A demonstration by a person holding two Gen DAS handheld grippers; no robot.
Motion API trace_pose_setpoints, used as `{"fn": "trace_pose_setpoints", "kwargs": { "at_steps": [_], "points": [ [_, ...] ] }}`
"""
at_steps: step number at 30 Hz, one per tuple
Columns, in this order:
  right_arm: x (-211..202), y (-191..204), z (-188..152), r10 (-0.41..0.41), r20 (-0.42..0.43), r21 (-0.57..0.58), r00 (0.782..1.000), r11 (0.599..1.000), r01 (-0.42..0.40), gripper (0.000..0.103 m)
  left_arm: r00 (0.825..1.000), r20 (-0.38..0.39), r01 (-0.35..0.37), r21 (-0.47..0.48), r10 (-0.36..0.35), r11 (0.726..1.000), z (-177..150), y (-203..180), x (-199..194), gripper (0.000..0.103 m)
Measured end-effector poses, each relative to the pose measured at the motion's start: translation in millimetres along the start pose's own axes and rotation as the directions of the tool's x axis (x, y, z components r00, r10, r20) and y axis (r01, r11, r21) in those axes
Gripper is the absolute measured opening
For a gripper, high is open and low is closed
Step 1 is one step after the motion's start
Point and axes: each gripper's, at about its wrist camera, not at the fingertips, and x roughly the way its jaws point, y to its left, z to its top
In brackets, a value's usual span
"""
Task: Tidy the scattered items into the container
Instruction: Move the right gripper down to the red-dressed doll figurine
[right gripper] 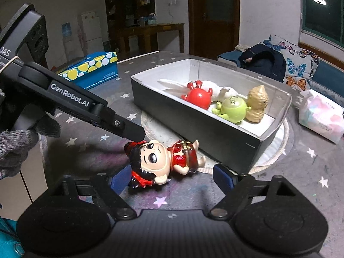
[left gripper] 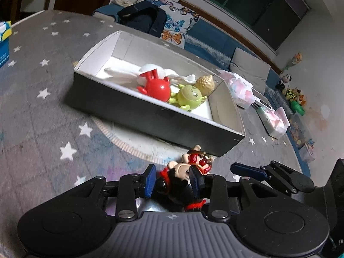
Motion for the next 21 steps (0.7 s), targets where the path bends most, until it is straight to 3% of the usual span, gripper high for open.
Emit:
{"fn": "trace_pose_setpoints", "kwargs": {
  "at_steps": [10, 21],
  "points": [
    [17.5, 7.1, 15.2, 0.013, -0.009, -0.103, 1.000, 0.995, -0.014, 0.089, 0.998, -0.031, 0.054, -0.075, -0.056, 0.996, -5.1, 14.9, -10.1, 0.036],
    [25.7, -0.6, 14.5, 0.042, -0.024, -0.076, 0.999, 0.996, -0.043, 0.095, 0.993, -0.059, 0.098, -0.140, -0.107, 0.985, -9.2, 20.3, -4.8, 0.036]
  ]
}}
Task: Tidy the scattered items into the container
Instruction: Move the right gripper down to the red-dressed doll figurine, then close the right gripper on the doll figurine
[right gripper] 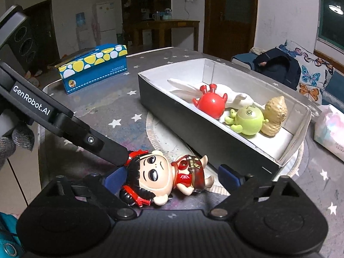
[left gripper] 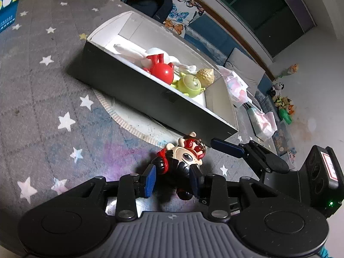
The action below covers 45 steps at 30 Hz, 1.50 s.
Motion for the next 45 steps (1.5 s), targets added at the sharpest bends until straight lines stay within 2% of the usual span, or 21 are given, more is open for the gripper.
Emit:
{"fn": "trace_pose_setpoints", "kwargs": {
  "at_steps": [8, 20, 30, 35, 45],
  "points": [
    [3.3, 0.2, -3.3, 0.022, -0.008, 0.009, 1.000, 1.000, -0.021, 0.096, 1.000, -0.022, 0.016, -0.038, -0.017, 0.999, 0.5, 5.7, 10.9, 0.036],
    [-4.9, 8.5, -10.6, 0.024, 0.001, 0.015, 1.000, 1.000, -0.024, 0.096, 0.999, 0.004, 0.033, -0.077, -0.032, 0.997, 5.7, 14.0, 13.3, 0.037],
    [2.4, -3.7, -10.5, 0.001, 0.005, 0.122, 1.000, 0.993, -0.001, 0.102, 0.999, 0.015, 0.037, -0.101, -0.035, 0.994, 2.9, 15.9, 12.2, 0.037],
    [3.1, 1.6, -11.1, 0.012, 0.008, 0.095, 1.000, 0.995, -0.013, 0.103, 0.999, 0.017, 0.036, -0.115, -0.034, 0.993, 3.3, 19.1, 10.5, 0.037],
    [16.4, 7.9, -9.0, -0.019, -0.017, 0.052, 1.000, 0.998, 0.020, 0.103, 0.998, 0.036, 0.052, -0.138, -0.047, 0.989, 1.0, 19.8, 11.5, 0.038]
  ]
}}
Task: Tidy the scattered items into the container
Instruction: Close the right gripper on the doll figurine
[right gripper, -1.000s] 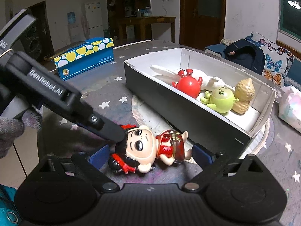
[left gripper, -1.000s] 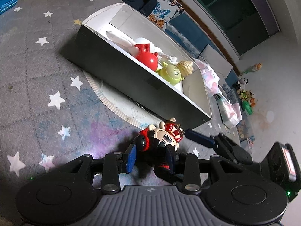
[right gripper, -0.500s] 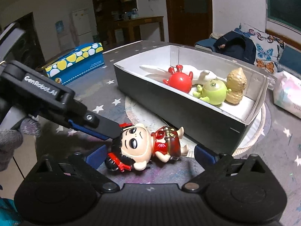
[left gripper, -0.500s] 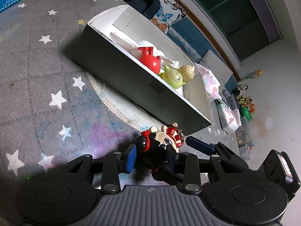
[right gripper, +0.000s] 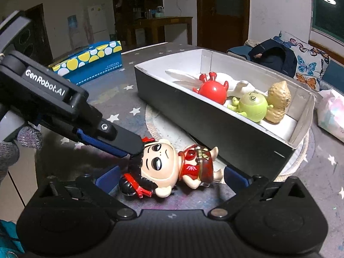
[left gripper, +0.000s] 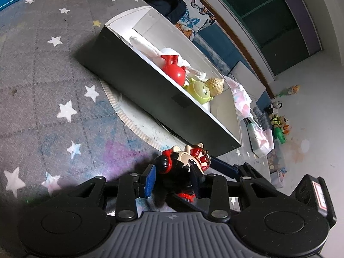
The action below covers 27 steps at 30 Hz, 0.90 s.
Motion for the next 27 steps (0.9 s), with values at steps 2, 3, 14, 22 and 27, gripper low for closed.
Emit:
{"fn": "trace_pose_setpoints", "kwargs": {
  "at_steps": [2, 3, 14, 22, 27],
  "points": [
    [1.6, 1.2, -0.1, -0.003, -0.004, 0.000, 1.000, 1.000, 0.003, 0.103, 1.000, 0.005, 0.003, 0.000, -0.003, 1.000, -1.0, 0.2, 0.6, 0.039],
    [1.9, 1.3, -0.2, -0.001, -0.004, 0.003, 1.000, 1.000, 0.001, 0.102, 1.000, 0.006, 0.004, 0.003, -0.004, 1.000, -1.5, 0.1, 1.1, 0.040],
    [1.0, 1.7, -0.5, -0.029, 0.011, 0.040, 1.000, 0.999, 0.028, 0.099, 0.999, 0.026, 0.030, -0.041, -0.028, 0.999, -2.5, 5.4, 4.9, 0.043],
    [-0.4, 3.7, -4.2, -0.044, 0.019, 0.056, 0.999, 0.998, 0.043, 0.099, 0.996, -0.021, 0.079, -0.075, -0.081, 0.994, -2.3, 12.1, 15.3, 0.046],
    [-4.2, 5.9, -4.8, -0.047, 0.025, 0.062, 0.999, 0.997, 0.045, 0.099, 0.997, -0.025, 0.068, -0.007, -0.068, 0.998, -2.7, 2.3, 9.1, 0.046]
  ]
}}
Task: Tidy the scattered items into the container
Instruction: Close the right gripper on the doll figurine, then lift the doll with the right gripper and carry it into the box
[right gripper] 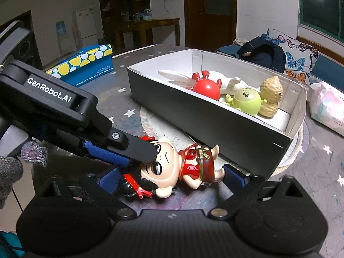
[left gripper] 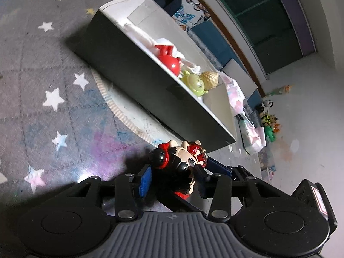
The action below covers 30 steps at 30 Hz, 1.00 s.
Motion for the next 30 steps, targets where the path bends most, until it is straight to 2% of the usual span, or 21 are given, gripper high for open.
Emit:
{"fn": "trace_pose_setpoints", "kwargs": {
  "at_steps": [8, 15, 21, 30],
  "points": [
    [-36.5, 1.6, 18.4, -0.040, 0.116, -0.006, 0.992, 0.999, 0.041, 0.099, 0.996, 0.054, 0.062, 0.082, -0.067, 0.995, 11.1, -34.5, -22.0, 0.044],
    [-45.6, -18.6, 57.7, -0.094, 0.188, 0.027, 0.978, 0.996, 0.090, 0.099, 0.992, 0.079, 0.084, 0.139, -0.096, 0.987, 53.2, -66.7, -18.6, 0.044],
    [-26.3, -51.9, 83.0, -0.100, 0.140, 0.110, 0.985, 0.990, 0.085, 0.099, 0.997, 0.026, 0.073, 0.137, -0.077, 0.988, 89.6, -73.0, 11.4, 0.044],
    [9.1, -87.7, 89.9, -0.078, 0.028, 0.240, 0.997, 0.968, 0.069, 0.099, 0.996, -0.079, 0.043, 0.103, -0.035, 0.994, 112.8, -59.2, 49.4, 0.044]
  ]
}}
